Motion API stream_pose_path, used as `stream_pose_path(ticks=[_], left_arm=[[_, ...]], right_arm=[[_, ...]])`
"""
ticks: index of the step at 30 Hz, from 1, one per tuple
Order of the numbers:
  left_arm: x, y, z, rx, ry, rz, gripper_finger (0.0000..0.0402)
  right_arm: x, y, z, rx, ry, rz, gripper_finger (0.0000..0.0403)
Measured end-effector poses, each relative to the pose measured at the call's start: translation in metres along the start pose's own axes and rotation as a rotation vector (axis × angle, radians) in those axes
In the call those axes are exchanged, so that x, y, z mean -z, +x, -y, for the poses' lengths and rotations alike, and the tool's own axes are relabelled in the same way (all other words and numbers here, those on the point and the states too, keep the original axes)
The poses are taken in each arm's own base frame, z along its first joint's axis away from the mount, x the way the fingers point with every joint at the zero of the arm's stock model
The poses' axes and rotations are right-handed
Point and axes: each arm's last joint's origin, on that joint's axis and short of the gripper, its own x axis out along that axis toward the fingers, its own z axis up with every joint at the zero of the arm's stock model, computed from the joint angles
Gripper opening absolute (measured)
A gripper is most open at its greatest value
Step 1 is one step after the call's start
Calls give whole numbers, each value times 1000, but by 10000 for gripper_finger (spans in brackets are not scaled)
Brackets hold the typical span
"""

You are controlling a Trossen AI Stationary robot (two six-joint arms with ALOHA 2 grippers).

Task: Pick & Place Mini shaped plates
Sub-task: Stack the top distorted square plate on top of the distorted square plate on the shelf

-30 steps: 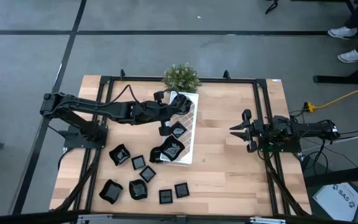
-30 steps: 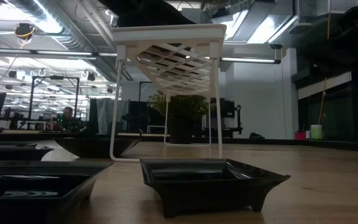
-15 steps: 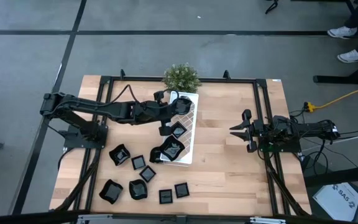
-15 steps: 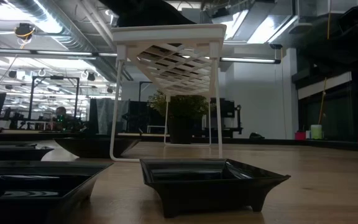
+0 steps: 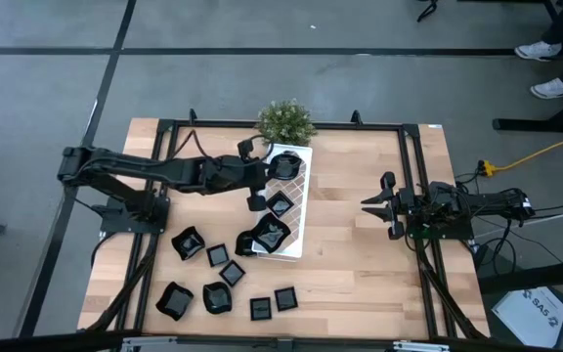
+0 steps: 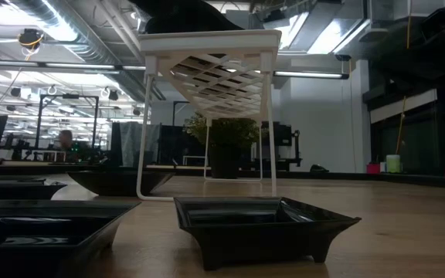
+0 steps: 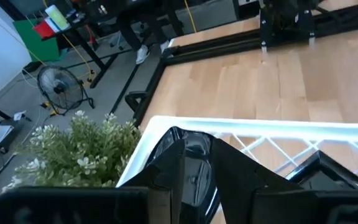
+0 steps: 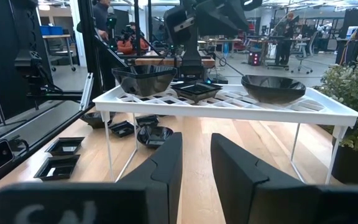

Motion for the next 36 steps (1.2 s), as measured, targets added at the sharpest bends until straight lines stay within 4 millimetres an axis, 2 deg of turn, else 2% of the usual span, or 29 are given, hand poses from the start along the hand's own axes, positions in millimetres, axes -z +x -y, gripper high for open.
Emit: stream_pose_path(ticks=[17, 29, 36], left_arm=[[11, -37, -9, 29, -17, -84, 75], [52, -72, -9, -23, -191, -68, 75], [76, -82, -2, 3, -297, -85, 75]], right_arm=[[0, 0, 0, 0, 0, 1, 85], [0, 0, 0, 0, 0, 0, 85], [0, 0, 0, 0, 0, 0, 85]])
